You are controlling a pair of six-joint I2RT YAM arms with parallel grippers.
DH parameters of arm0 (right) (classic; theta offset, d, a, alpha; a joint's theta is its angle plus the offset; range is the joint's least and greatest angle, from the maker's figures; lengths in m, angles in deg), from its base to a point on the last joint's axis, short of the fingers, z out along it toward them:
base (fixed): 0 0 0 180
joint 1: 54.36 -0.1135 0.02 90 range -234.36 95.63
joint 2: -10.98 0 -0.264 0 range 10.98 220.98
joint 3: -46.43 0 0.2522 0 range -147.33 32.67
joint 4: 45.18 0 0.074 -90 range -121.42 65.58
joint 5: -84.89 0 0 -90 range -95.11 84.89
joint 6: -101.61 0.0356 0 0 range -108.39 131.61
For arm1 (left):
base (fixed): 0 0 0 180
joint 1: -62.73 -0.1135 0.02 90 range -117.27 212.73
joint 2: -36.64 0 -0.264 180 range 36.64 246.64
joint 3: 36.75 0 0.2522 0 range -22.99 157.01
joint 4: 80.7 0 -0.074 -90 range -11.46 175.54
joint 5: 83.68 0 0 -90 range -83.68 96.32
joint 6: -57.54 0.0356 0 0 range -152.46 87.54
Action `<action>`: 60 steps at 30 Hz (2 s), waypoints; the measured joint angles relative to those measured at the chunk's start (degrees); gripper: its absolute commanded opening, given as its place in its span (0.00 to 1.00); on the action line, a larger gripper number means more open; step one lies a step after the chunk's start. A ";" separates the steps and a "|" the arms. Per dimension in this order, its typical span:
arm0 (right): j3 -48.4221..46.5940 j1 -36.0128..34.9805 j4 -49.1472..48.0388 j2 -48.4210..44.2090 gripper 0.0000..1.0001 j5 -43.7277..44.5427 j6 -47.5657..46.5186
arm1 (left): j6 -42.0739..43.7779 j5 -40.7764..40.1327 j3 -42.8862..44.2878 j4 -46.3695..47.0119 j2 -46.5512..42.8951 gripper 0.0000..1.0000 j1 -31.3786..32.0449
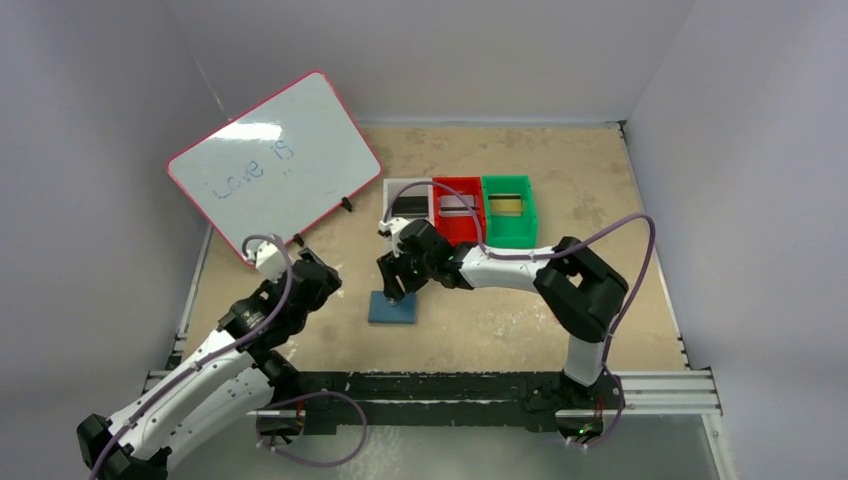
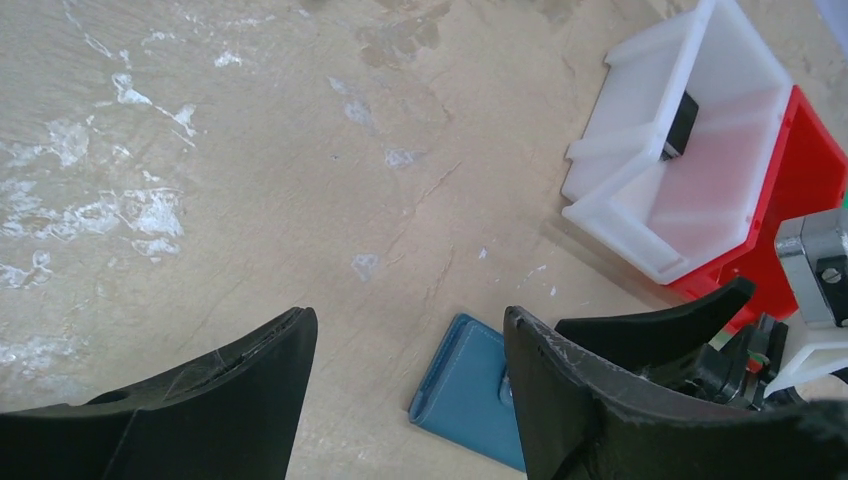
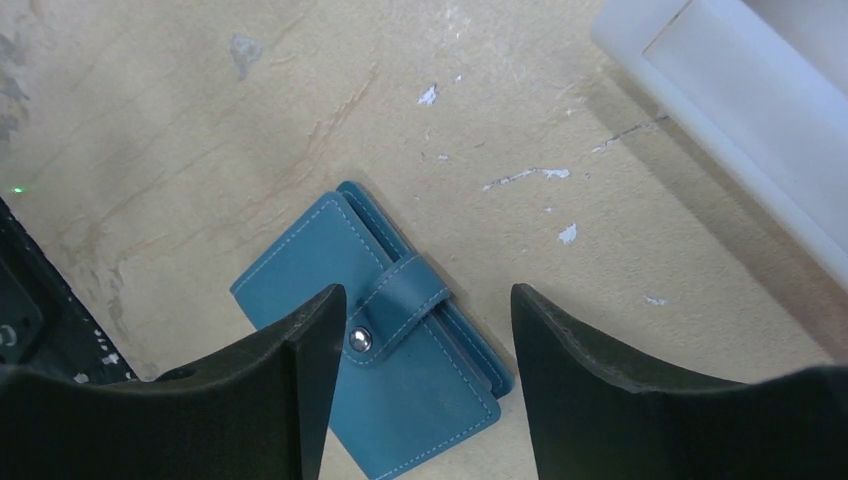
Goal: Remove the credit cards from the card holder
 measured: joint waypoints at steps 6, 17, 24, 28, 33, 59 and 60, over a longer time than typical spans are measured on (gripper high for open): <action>2.43 -0.13 -0.98 -0.55 0.38 -0.61 1.31 | 0.24 2.97 -0.83 0.15 3.61 0.65 0.00; 24.90 -6.10 -11.74 -15.08 0.50 -4.79 18.64 | 4.17 11.80 -0.87 4.20 9.75 0.65 0.00; 25.38 -10.23 -9.90 -22.82 0.66 2.05 22.88 | 6.16 15.34 -0.87 4.90 10.14 0.65 0.00; 20.41 -11.30 -5.75 -20.63 0.72 5.90 17.86 | 5.90 14.47 -0.87 3.78 9.07 0.65 0.00; 16.61 -13.73 -2.34 -14.99 0.72 8.57 11.28 | 2.78 9.90 -0.85 -0.09 3.72 0.66 0.00; 14.80 -15.39 21.16 -17.22 0.56 35.74 35.60 | 1.62 9.11 -0.57 2.16 7.17 0.66 0.00; 16.06 -15.37 21.16 -19.02 0.57 35.65 36.15 | 2.64 10.47 -0.72 3.74 7.80 0.66 0.00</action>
